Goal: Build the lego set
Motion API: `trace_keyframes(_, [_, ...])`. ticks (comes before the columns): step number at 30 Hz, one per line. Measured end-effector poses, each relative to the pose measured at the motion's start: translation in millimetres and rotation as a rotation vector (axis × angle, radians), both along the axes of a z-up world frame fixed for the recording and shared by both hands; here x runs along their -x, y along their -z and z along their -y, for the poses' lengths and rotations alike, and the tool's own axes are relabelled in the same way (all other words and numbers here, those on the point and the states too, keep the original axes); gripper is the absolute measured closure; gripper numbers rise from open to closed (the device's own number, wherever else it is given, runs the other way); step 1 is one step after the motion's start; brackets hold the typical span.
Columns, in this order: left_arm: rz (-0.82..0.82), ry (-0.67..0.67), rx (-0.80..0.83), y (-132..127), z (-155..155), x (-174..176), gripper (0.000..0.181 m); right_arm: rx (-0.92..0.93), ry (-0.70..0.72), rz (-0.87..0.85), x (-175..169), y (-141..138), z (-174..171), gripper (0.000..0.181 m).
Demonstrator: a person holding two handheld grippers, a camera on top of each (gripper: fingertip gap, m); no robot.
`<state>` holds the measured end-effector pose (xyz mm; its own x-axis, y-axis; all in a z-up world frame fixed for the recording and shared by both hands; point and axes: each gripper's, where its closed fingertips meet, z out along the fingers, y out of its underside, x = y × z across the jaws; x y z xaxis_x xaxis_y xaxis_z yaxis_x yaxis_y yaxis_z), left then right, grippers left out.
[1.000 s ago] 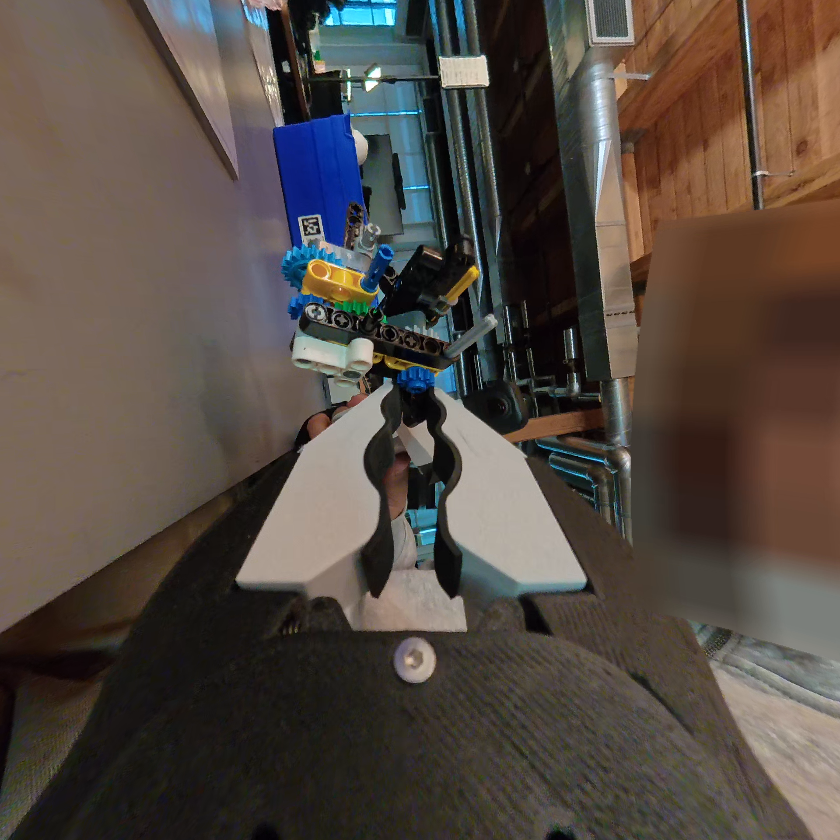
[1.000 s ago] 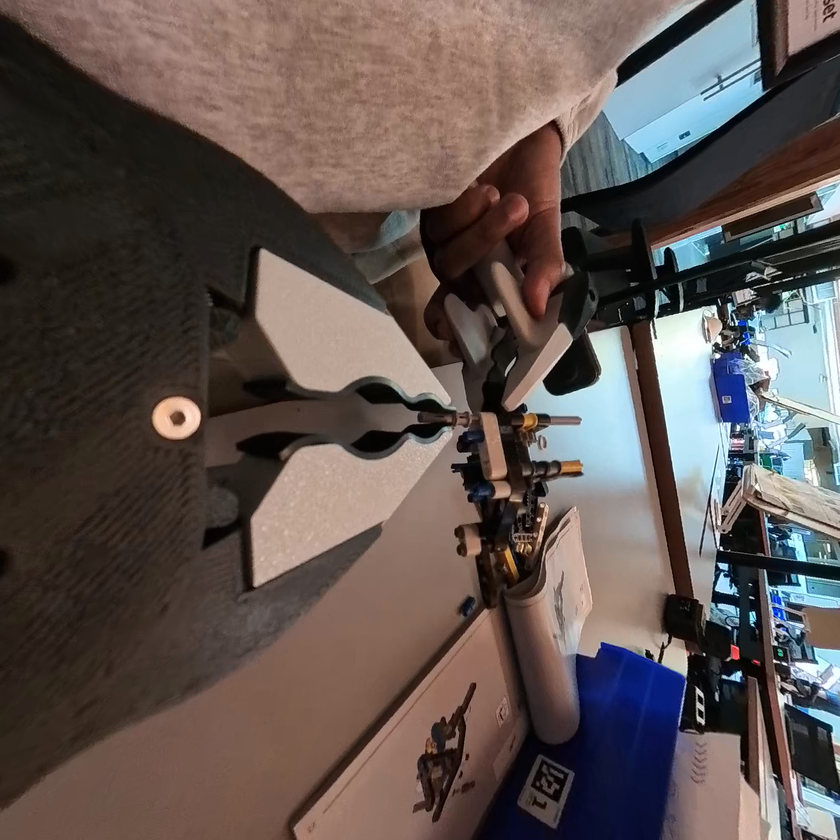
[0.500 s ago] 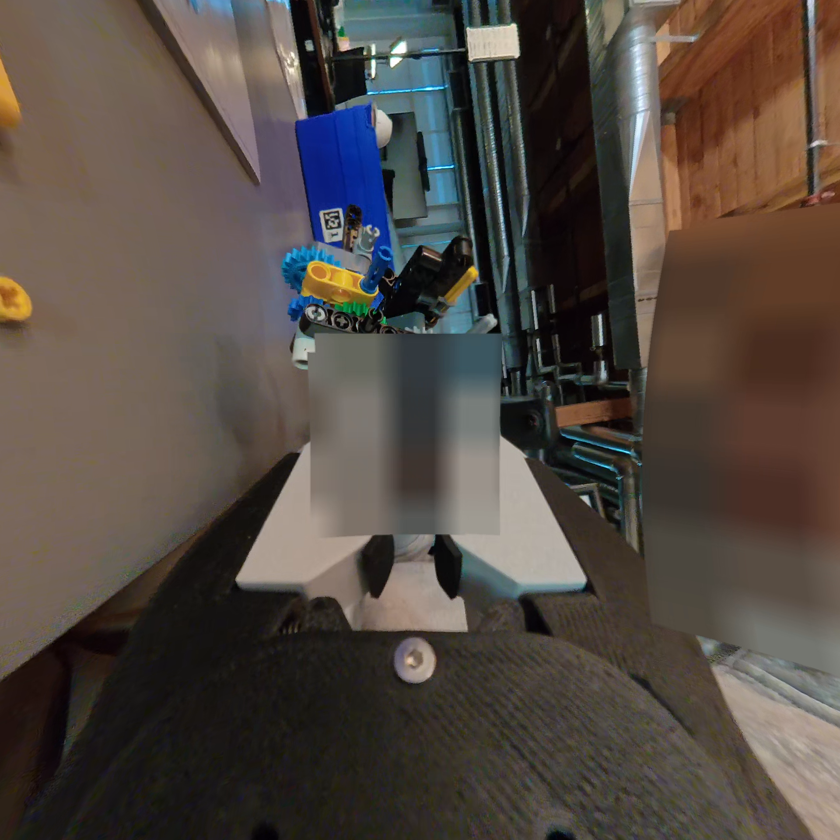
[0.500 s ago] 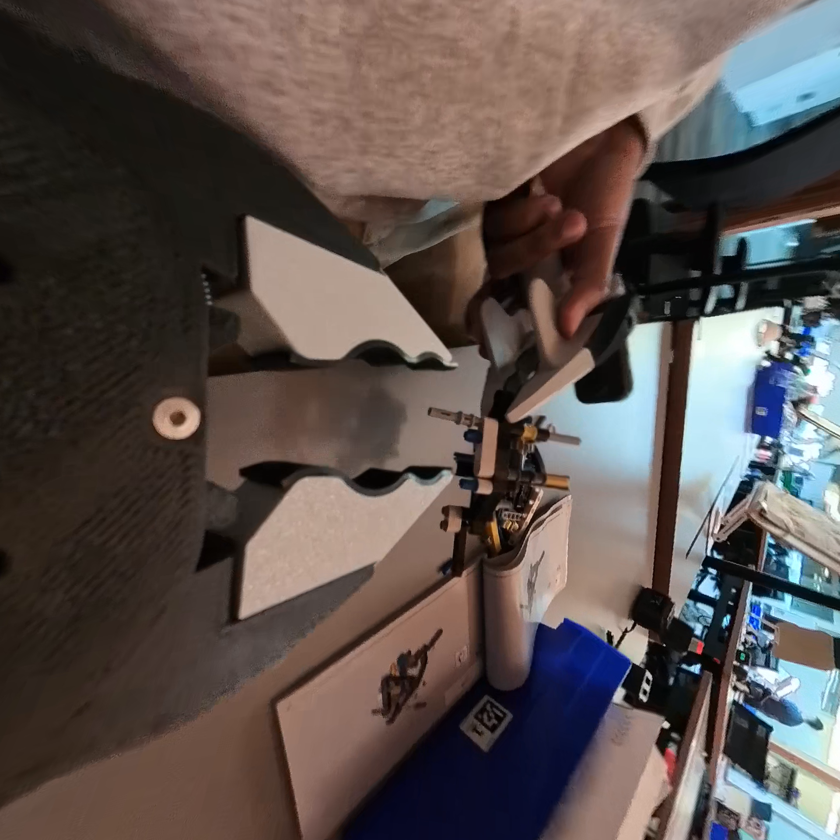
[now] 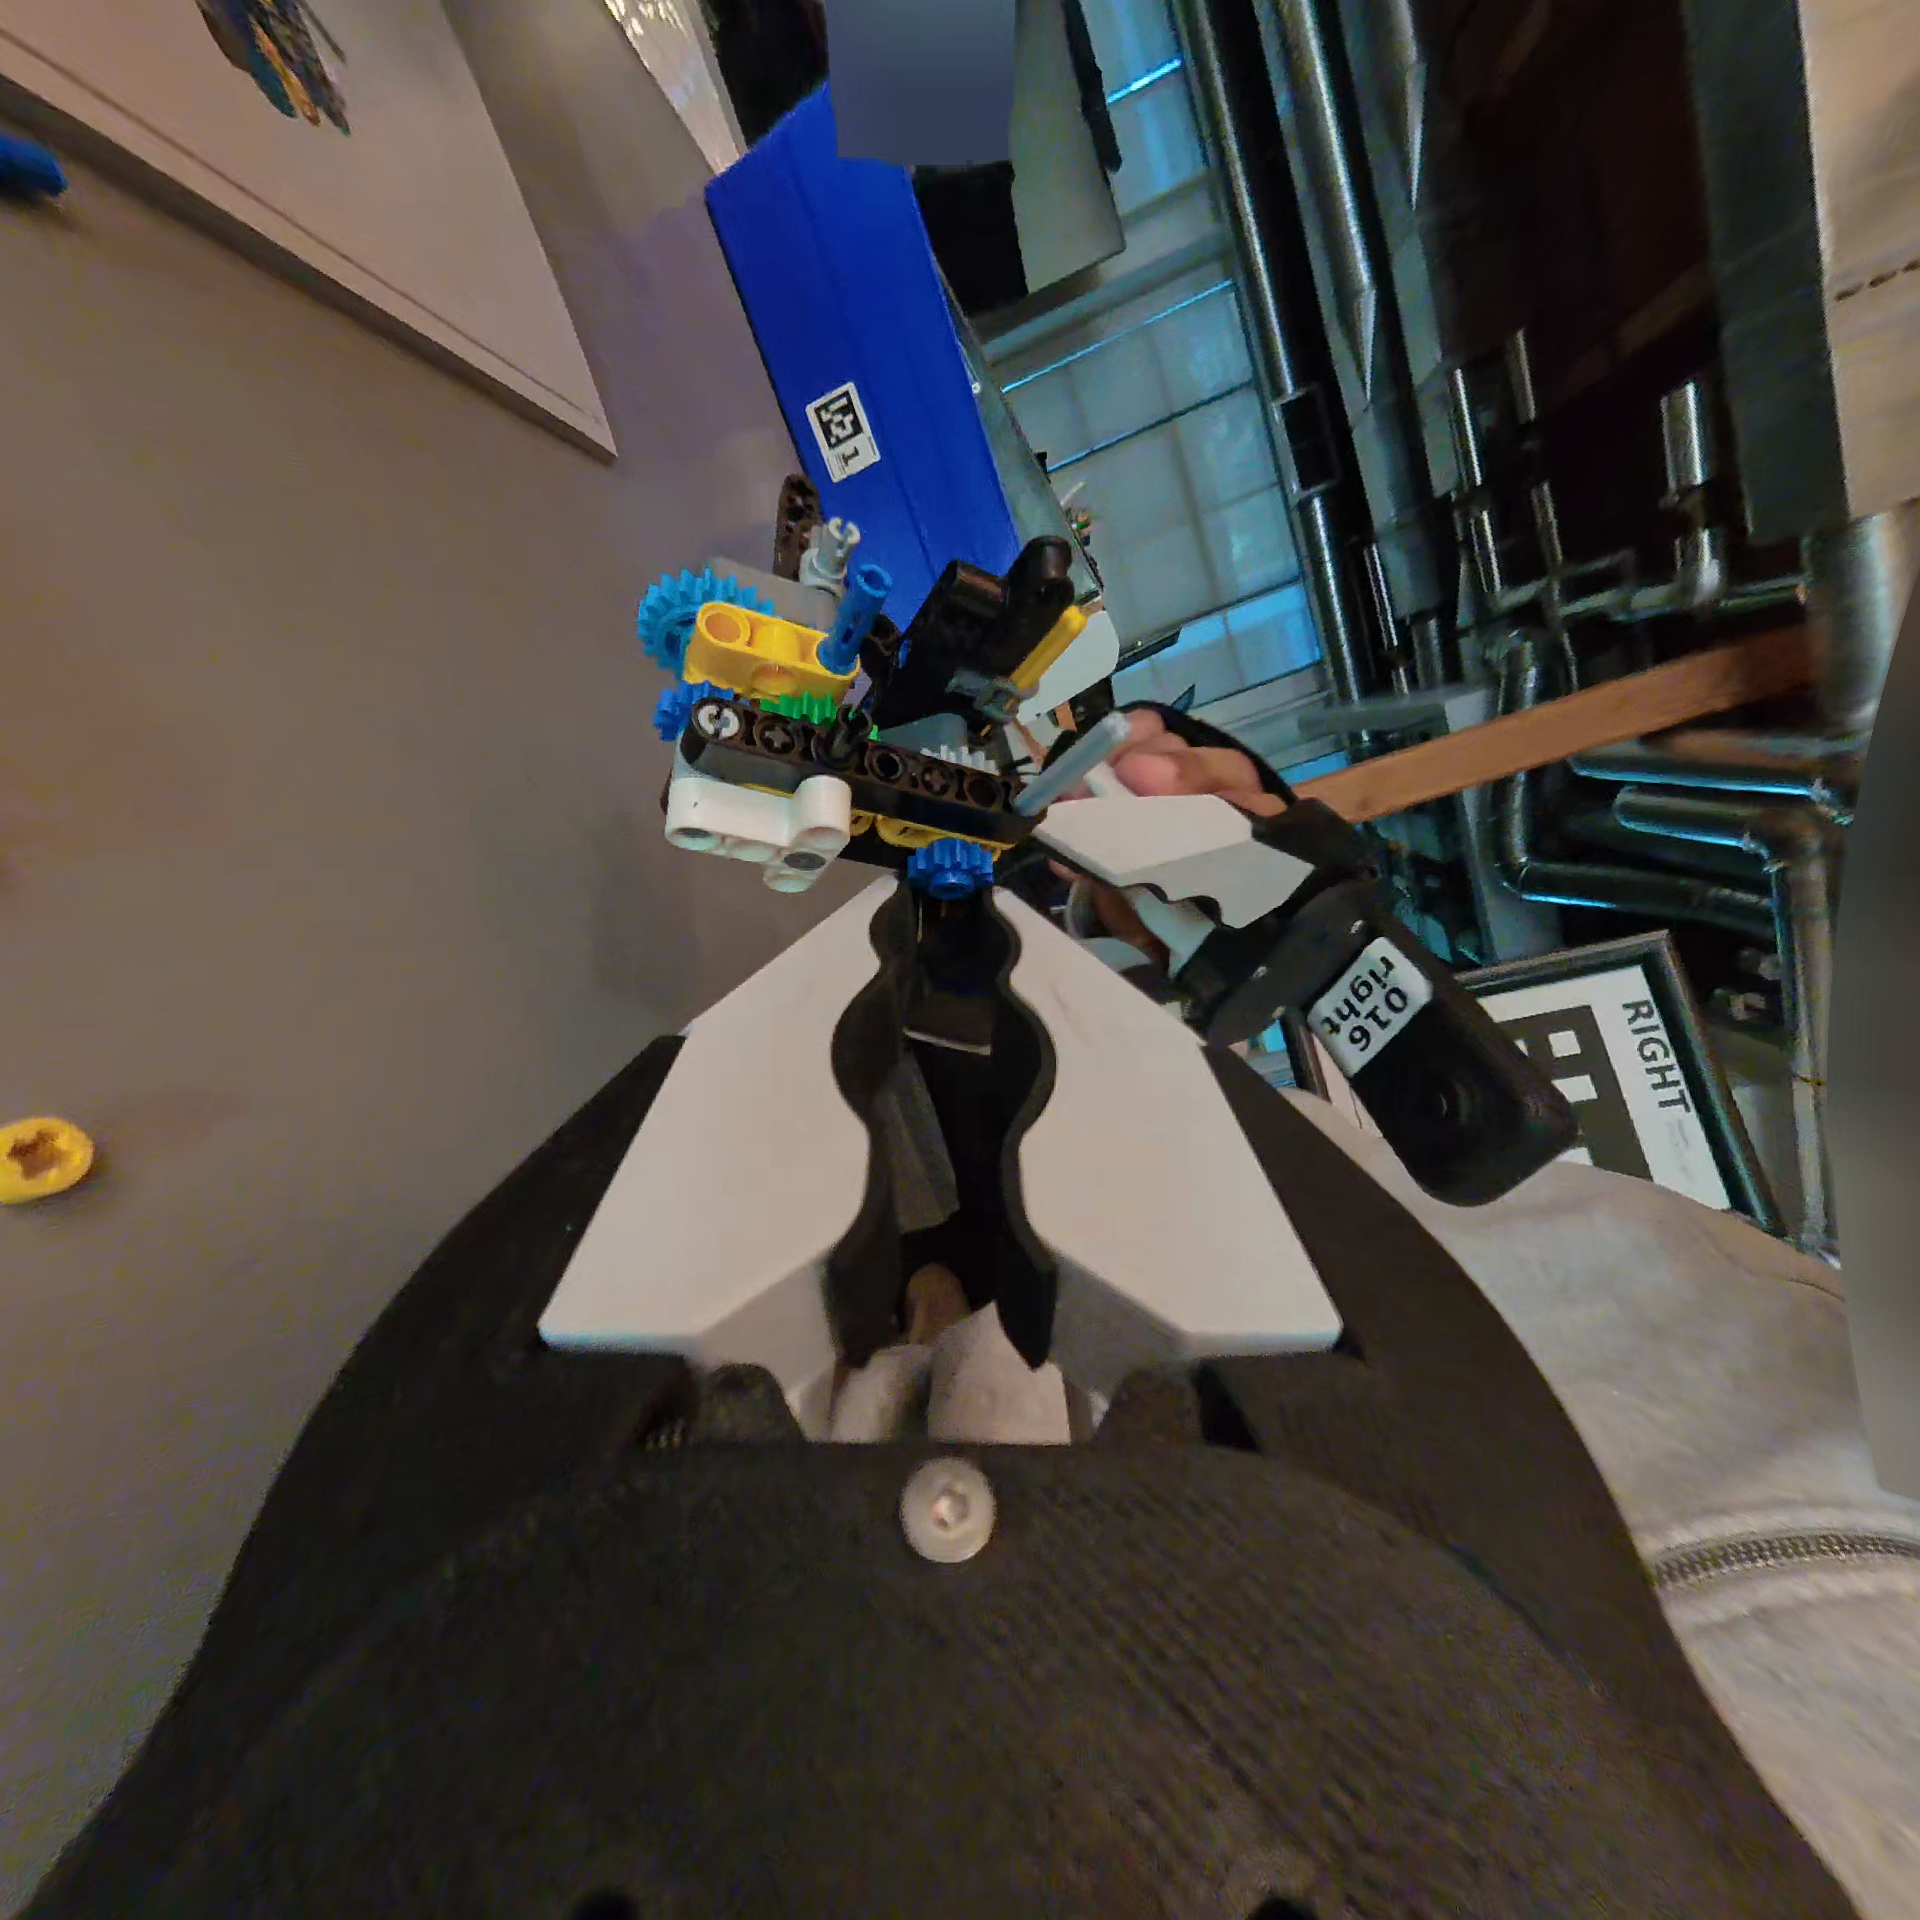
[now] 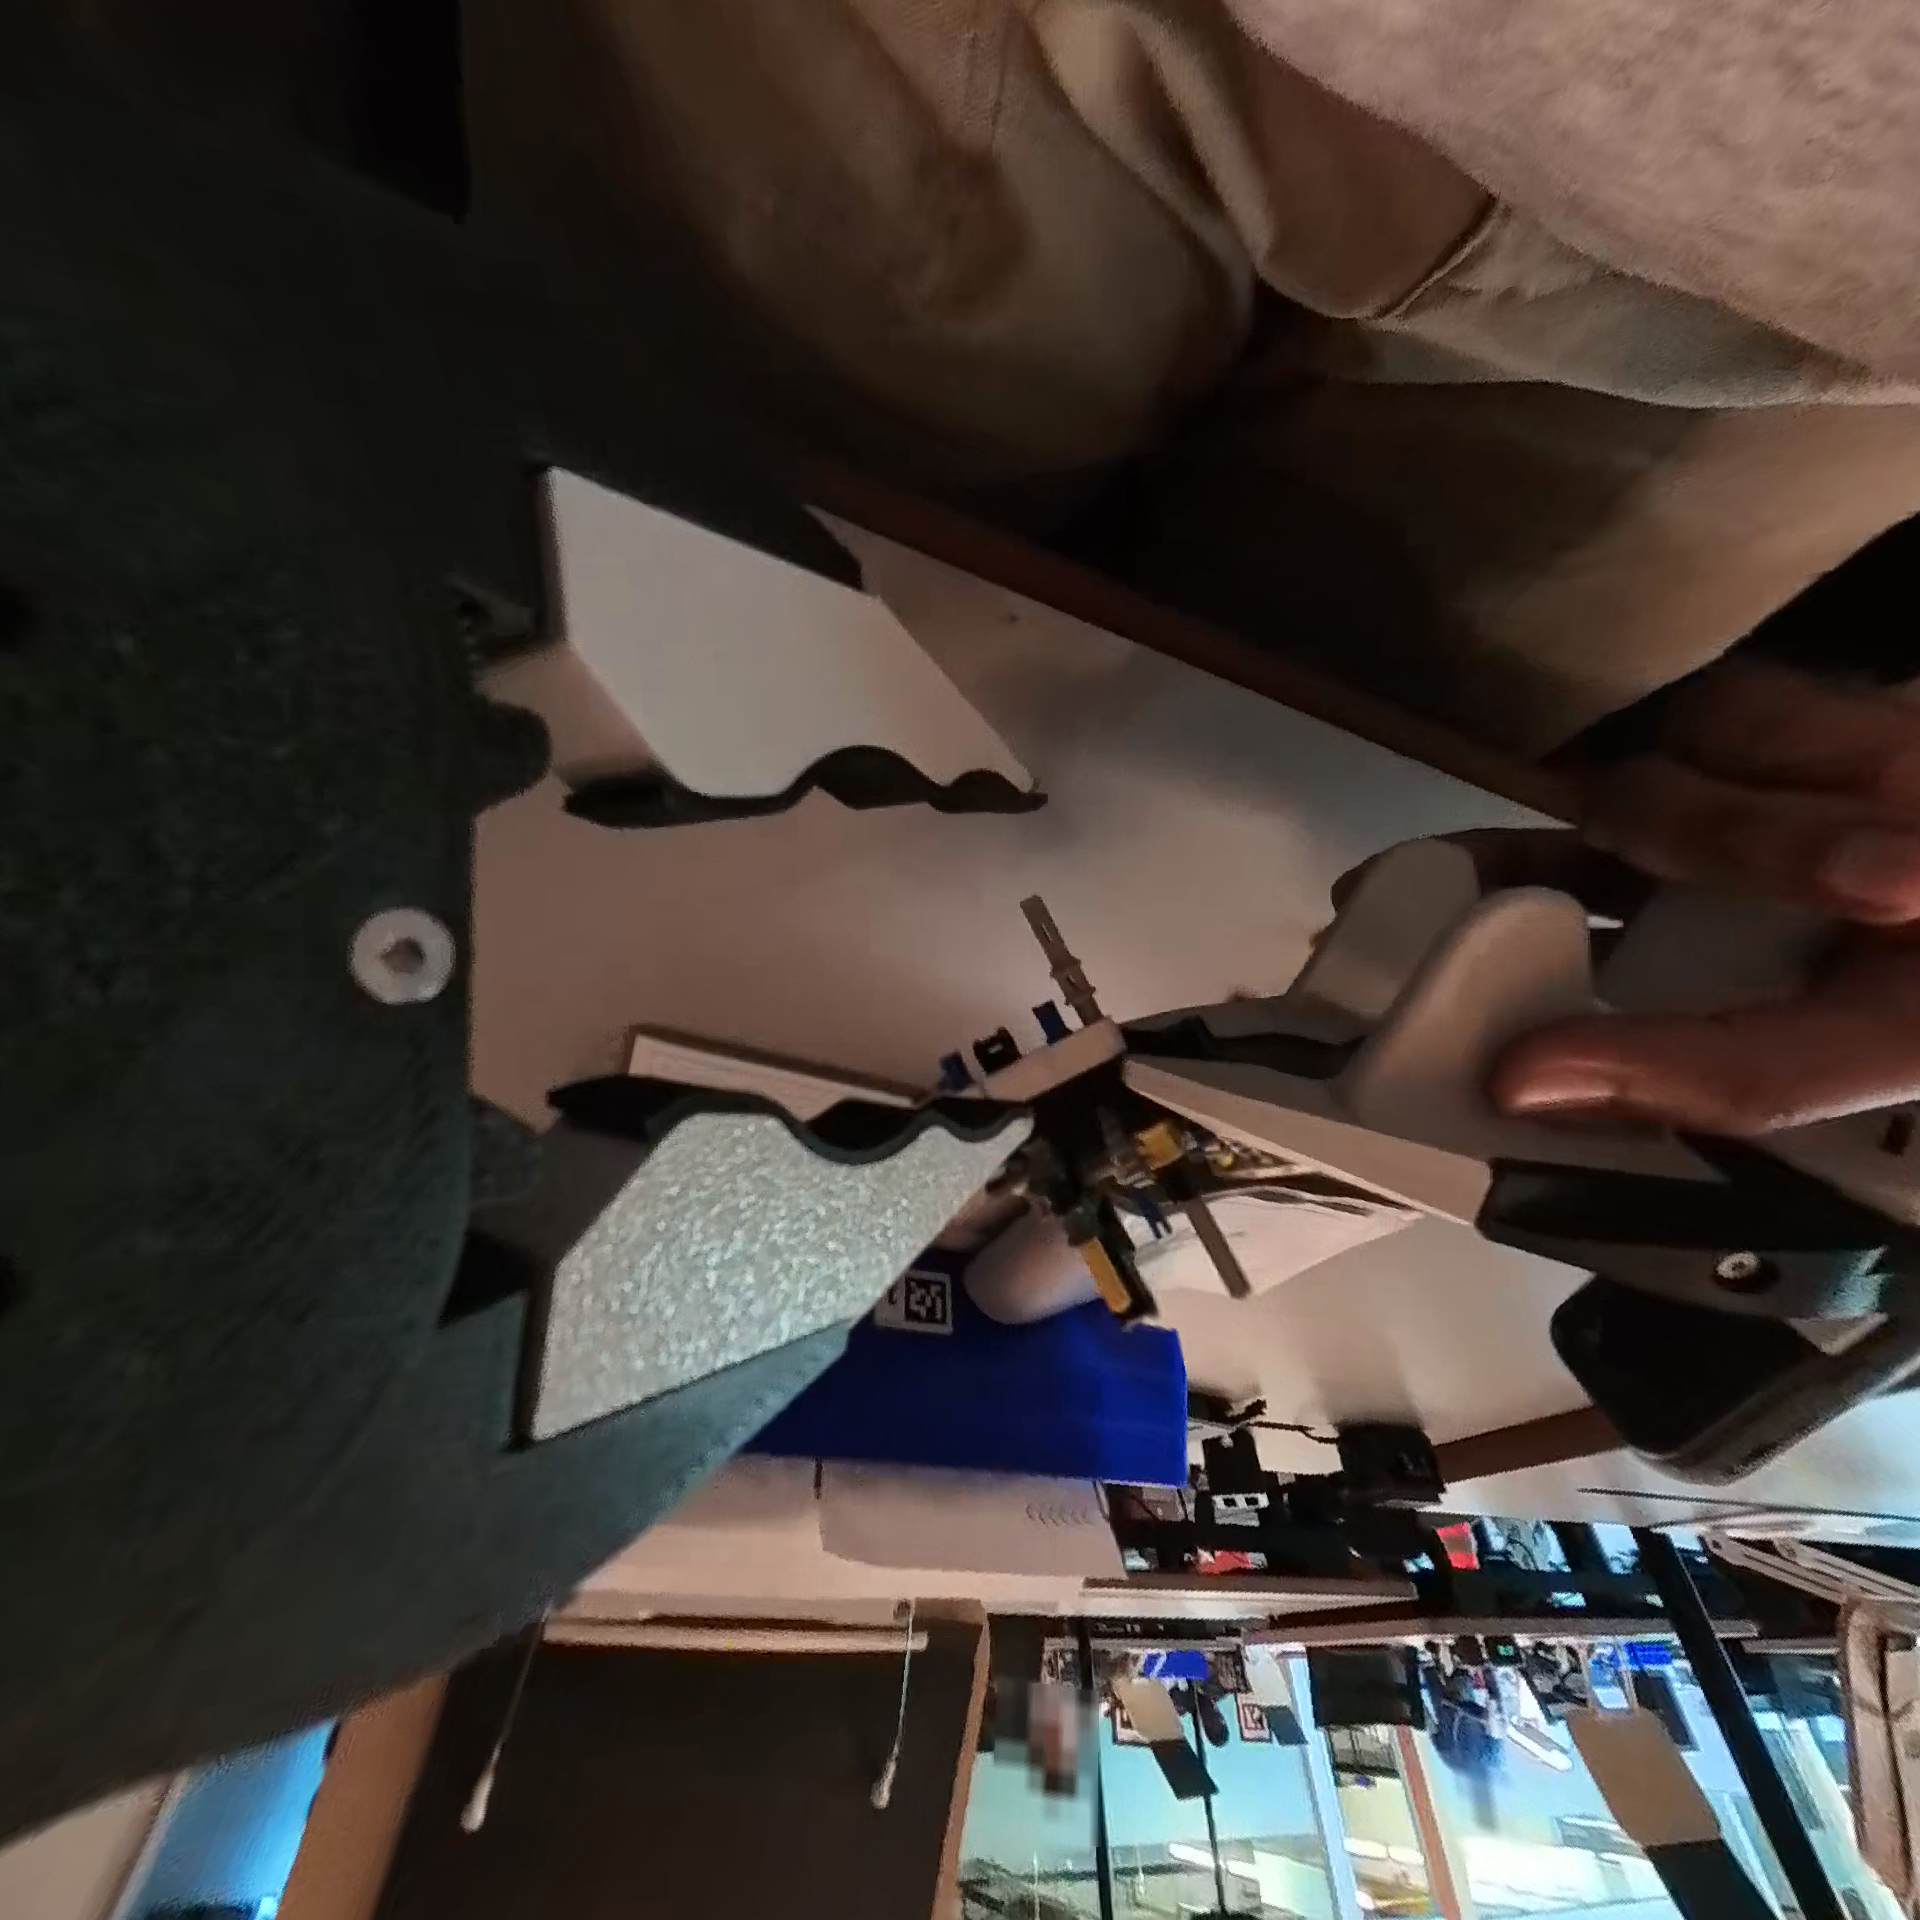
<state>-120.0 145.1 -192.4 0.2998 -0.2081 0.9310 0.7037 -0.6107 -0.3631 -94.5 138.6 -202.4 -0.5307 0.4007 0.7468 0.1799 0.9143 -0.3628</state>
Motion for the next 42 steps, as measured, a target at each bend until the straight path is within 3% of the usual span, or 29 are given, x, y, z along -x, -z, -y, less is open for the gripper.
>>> trace_keyframes(13, [-0.002, 0.076, -0.001, 2.7, 0.2, -10.6, 0.174, -0.137, -0.051, 0.051, 7.1, 4.7, 0.7, 0.136])
trace_keyframes(23, [-0.039, 0.097, 0.005, 4.7, -1.4, -7.3, 0.174, -0.226, -0.079, 0.092, 6.0, 8.4, -1.6, 0.129])
trace_keyframes(42, [-0.014, 0.095, -0.001, 2.9, -1.3, -8.5, 0.169, -0.184, -0.074, 0.096, 8.1, 5.6, 2.4, 0.136])
